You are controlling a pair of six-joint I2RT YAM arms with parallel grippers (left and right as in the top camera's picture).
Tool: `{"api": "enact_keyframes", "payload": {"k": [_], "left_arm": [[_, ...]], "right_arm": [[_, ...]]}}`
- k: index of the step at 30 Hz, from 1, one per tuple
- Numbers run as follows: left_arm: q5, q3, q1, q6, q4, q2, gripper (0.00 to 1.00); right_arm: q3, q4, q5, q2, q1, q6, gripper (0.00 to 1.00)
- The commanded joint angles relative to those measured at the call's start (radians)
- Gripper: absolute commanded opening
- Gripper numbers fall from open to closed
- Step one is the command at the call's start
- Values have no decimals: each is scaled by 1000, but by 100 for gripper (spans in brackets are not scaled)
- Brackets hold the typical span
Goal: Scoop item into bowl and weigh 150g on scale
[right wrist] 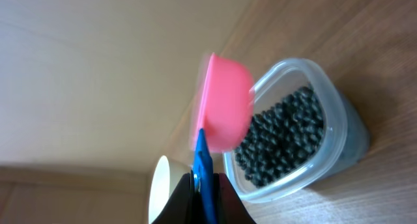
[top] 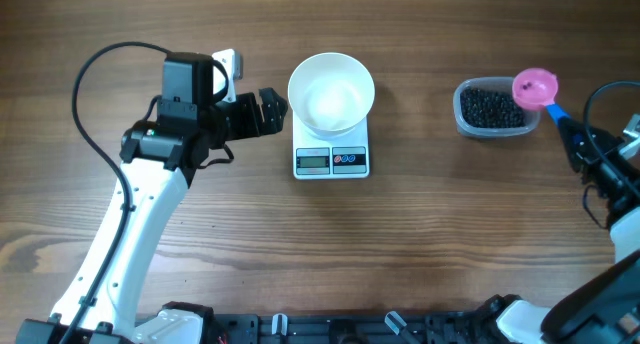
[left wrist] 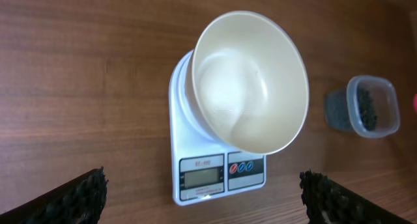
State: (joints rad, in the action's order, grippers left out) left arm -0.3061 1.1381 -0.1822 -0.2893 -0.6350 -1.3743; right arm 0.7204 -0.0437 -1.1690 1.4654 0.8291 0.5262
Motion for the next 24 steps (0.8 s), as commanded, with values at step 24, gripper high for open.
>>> {"api": "enact_keyframes", "payload": {"k": [24], "left_arm": [[12,73,-1,24,-25,-23,100]], "right_arm": [[750,932,1338,91,-744,-1001,4]]}}
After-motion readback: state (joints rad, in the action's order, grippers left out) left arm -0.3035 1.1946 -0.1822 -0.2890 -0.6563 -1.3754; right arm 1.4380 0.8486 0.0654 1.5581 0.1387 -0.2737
